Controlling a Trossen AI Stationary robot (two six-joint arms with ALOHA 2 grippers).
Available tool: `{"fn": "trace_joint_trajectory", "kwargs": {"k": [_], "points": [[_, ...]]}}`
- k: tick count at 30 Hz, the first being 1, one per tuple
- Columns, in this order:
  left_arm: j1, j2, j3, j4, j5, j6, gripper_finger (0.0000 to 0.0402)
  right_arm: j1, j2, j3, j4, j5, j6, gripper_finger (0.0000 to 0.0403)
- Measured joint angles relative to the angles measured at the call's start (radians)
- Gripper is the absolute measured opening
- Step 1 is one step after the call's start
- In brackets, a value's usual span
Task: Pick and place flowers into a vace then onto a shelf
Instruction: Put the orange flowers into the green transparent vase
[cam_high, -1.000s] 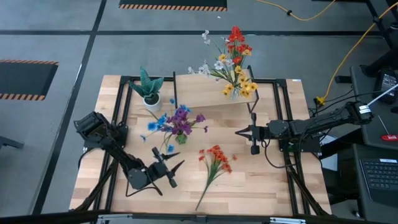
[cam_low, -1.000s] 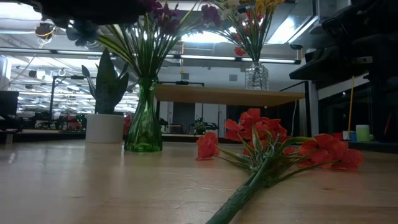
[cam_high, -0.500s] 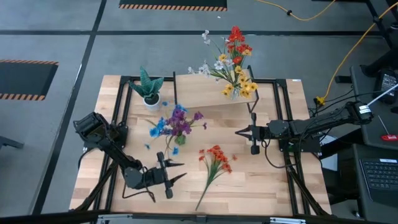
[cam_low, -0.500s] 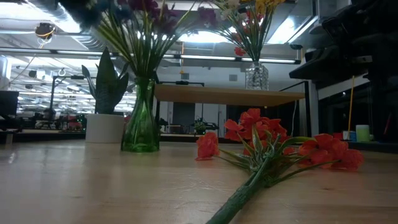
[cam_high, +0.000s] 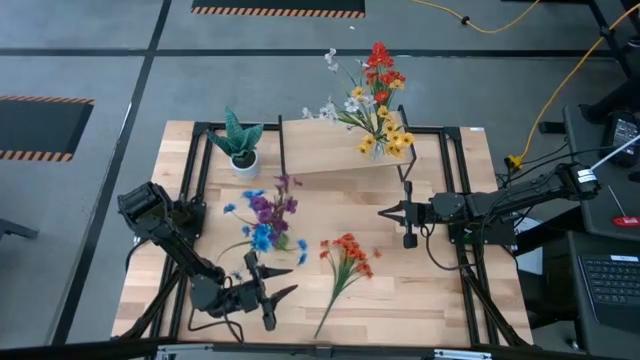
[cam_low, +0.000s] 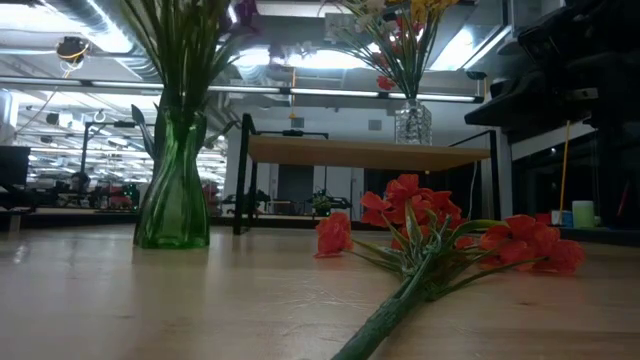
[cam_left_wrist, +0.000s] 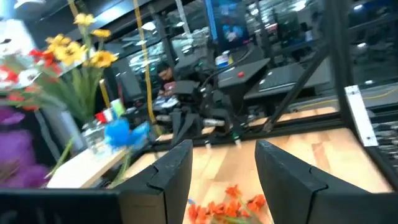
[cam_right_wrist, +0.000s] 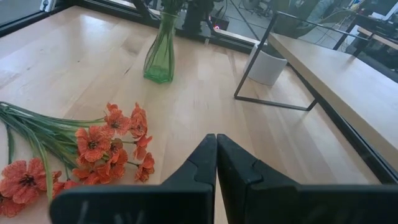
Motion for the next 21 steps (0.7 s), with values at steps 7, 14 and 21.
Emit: {"fn": "trace_joint_trajectory", "kwargs": {"k": [7,14,21], "points": [[-0.035,0.0,0.0,-0.02,0.009,0.033,0.0168,0.0,0.0,0.0,0.0,0.0,0.0,0.0016],[-0.087,0.0,0.0,-0.126,0.017,-0.107,0.0154,0.0,0.0,0.0,-0.001,0.0,0.0,0.0016],[-0.095,0.0,-0.001,-0.297,0.179,-0.297,0.0118,0.0,0.0,0.0,0.014,0.0,-0.004,0.0016]]}}
